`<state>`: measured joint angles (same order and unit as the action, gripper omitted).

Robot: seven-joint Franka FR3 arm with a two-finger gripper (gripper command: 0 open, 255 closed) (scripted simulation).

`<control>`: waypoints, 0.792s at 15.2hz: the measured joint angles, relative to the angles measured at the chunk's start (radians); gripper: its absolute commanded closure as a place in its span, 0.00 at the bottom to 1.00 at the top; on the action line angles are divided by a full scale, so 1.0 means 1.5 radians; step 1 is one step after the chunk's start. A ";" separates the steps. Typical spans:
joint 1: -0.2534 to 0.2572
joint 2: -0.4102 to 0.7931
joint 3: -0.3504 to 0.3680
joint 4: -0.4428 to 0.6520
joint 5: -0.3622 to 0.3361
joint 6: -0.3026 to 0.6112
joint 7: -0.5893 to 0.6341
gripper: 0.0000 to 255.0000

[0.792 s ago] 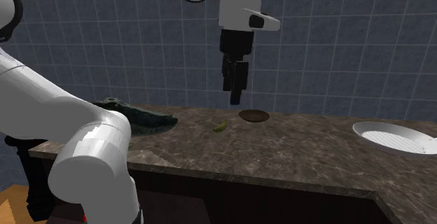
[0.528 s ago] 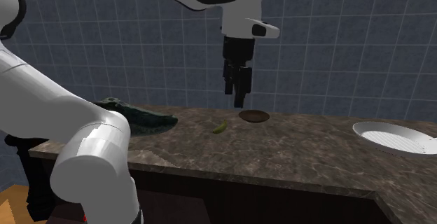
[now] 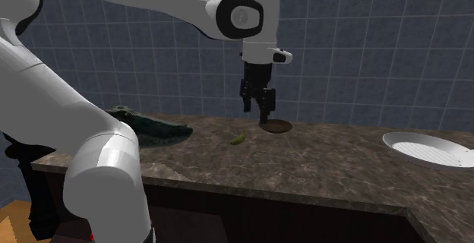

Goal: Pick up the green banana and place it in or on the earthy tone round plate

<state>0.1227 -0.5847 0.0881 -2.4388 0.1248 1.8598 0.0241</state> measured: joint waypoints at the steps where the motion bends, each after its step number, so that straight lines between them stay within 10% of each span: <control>1: 0.009 0.014 0.008 0.002 0.001 0.016 -0.006 0.00; 12: 0.090 0.187 0.107 0.011 -0.010 0.221 -0.059 0.00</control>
<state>0.2576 -0.3035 0.2478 -2.4230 0.1095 2.1909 -0.0646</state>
